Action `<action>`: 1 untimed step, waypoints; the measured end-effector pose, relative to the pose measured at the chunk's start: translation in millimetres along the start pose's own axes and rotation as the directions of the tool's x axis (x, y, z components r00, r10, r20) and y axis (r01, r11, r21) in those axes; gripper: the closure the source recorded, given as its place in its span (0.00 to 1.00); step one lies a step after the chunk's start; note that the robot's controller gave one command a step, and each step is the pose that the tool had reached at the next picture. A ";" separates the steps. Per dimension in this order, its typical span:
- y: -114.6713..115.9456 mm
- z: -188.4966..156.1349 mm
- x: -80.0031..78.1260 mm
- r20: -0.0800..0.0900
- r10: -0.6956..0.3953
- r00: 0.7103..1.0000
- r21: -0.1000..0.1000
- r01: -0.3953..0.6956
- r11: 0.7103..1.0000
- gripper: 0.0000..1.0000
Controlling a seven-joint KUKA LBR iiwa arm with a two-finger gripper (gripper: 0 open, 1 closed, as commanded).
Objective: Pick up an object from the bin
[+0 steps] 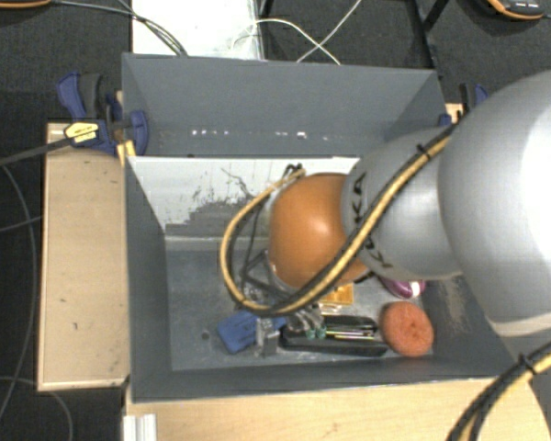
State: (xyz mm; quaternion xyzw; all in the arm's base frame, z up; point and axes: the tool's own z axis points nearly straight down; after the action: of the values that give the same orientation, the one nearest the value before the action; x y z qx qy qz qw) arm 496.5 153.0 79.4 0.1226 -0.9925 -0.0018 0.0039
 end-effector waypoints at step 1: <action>0.0 -10.8 0.3 -0.001 0.000 1.000 0.000 0.000 1.000 1.00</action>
Offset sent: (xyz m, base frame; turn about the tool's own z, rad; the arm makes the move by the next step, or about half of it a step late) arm 0.0000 0.0000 0.0913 0.0000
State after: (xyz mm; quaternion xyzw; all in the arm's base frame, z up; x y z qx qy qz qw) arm 496.3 152.9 90.3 0.1225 -0.9925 -0.0018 0.0043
